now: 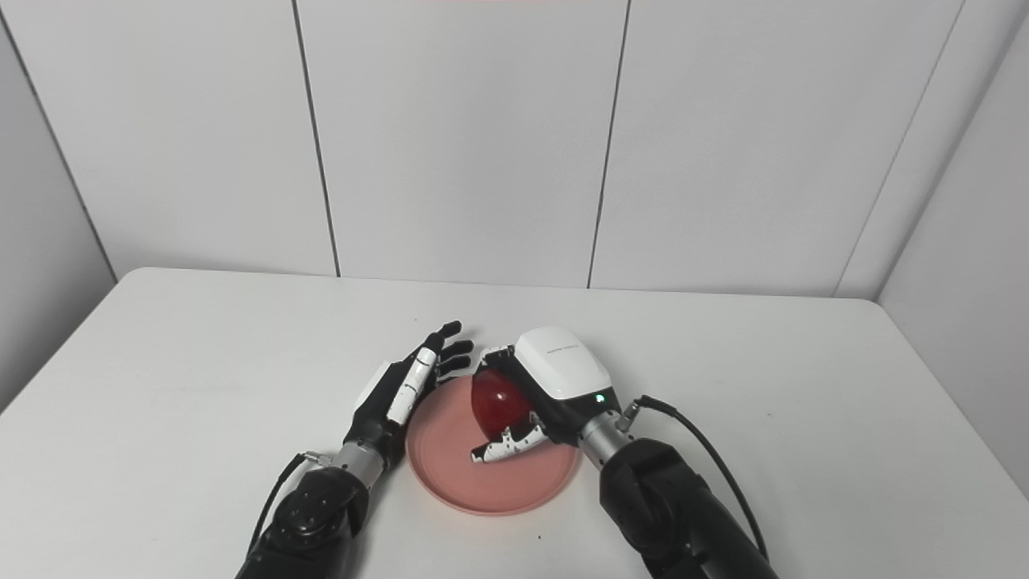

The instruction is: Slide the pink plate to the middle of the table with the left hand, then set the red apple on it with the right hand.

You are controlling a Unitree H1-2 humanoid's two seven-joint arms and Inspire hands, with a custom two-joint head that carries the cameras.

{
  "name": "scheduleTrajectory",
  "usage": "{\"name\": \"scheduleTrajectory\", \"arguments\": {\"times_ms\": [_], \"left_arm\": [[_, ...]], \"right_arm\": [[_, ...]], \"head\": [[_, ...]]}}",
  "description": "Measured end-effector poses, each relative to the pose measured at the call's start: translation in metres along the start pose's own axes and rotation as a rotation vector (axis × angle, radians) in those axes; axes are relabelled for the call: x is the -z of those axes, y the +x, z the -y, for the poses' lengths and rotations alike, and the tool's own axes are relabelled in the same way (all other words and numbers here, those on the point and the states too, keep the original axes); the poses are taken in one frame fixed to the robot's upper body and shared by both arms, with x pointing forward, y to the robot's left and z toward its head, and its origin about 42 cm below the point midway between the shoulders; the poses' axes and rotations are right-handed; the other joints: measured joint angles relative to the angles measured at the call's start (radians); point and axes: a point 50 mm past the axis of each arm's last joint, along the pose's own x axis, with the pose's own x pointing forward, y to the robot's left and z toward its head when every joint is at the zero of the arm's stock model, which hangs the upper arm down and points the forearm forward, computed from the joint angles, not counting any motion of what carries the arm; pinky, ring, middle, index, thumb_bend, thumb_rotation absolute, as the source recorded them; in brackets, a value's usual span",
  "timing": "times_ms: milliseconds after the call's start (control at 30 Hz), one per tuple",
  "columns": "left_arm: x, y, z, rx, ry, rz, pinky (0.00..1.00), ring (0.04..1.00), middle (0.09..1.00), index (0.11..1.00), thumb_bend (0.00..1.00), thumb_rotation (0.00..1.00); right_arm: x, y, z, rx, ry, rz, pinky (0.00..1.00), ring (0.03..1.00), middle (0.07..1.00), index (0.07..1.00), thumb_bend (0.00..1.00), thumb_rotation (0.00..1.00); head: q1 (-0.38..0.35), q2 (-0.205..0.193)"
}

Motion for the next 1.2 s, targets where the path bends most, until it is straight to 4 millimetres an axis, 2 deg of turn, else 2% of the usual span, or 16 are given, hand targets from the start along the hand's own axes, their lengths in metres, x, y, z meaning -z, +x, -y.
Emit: {"name": "scheduleTrajectory", "arguments": {"times_ms": [200,500,900,1067,1167,1200], "left_arm": [[0.000,0.001,0.000,0.001,0.000,-0.001,0.81,0.864,0.884,0.922,0.73,0.98],[0.000,0.001,0.001,0.003,0.011,-0.002,0.81,0.866,0.895,0.914,0.70,0.98],[0.000,0.002,0.001,0.003,0.008,0.001,0.81,0.864,0.895,0.923,0.71,0.97],[0.000,0.002,0.001,0.003,0.008,0.000,0.82,0.877,0.904,0.913,0.70,0.98],[0.000,0.003,0.001,0.004,0.010,-0.001,0.81,0.900,0.921,0.908,0.68,0.98],[0.000,0.003,0.001,0.004,0.011,-0.001,0.80,0.913,0.932,0.898,0.68,0.99]], "right_arm": [[-0.002,0.000,-0.003,-0.026,-0.021,0.005,0.18,0.251,0.337,0.484,0.50,0.17],[-0.002,-0.001,-0.015,-0.083,-0.021,-0.001,0.20,0.269,0.364,0.489,0.49,0.17],[-0.002,-0.001,-0.017,-0.086,-0.028,0.000,0.21,0.281,0.378,0.489,0.50,0.17],[-0.002,-0.001,-0.017,-0.088,-0.029,0.012,0.27,0.346,0.438,0.489,0.50,0.18],[-0.002,-0.001,-0.017,-0.089,-0.029,0.012,0.35,0.424,0.493,0.492,0.50,0.18],[-0.002,-0.001,-0.017,-0.088,-0.029,0.013,0.38,0.454,0.518,0.555,0.65,0.49]], "head": [[0.000,-0.002],[-0.002,-0.003],[-0.002,-0.003],[-0.003,-0.006],[-0.003,-0.008],[-0.003,-0.009]]}}
